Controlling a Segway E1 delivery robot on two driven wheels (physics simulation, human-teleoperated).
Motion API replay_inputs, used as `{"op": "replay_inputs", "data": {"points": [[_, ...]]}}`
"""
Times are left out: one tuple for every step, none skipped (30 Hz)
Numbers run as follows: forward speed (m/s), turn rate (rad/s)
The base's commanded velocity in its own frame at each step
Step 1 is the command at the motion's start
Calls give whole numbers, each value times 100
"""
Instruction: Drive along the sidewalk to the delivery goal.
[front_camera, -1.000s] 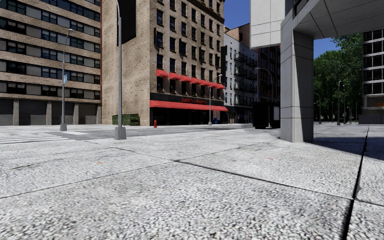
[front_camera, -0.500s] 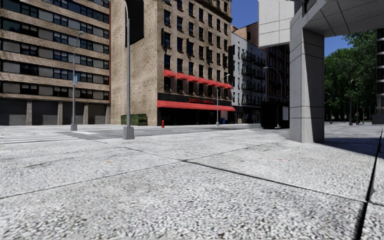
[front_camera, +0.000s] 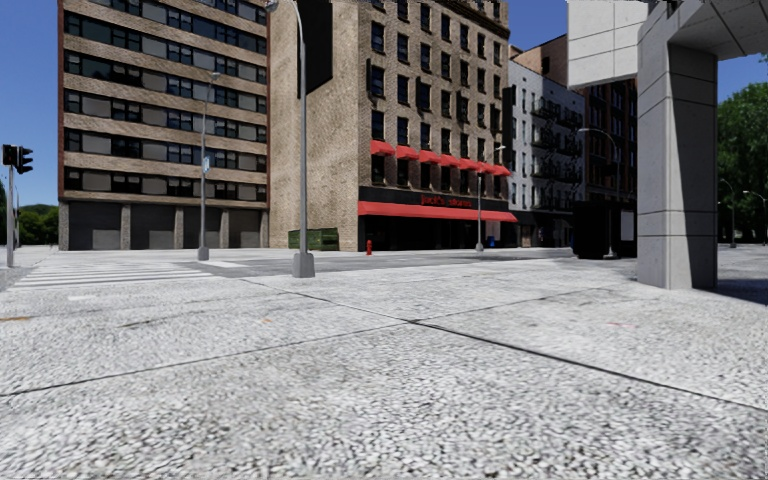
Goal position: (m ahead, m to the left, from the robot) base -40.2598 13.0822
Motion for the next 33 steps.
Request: {"op": "replay_inputs", "data": {"points": [[0,39],[0,39],[0,39],[0,39],[0,39],[0,39],[0,39],[0,39],[0,39],[0,39],[0,39],[0,39],[0,39],[0,39],[0,39],[0,39],[0,39],[0,42],[0,42],[0,55],[0,61],[0,63],[0,63],[0,63],[0,63],[0,63],[0,63],[0,63],[0,63],[0,63],[0,63],[0,63],[0,63]]}}
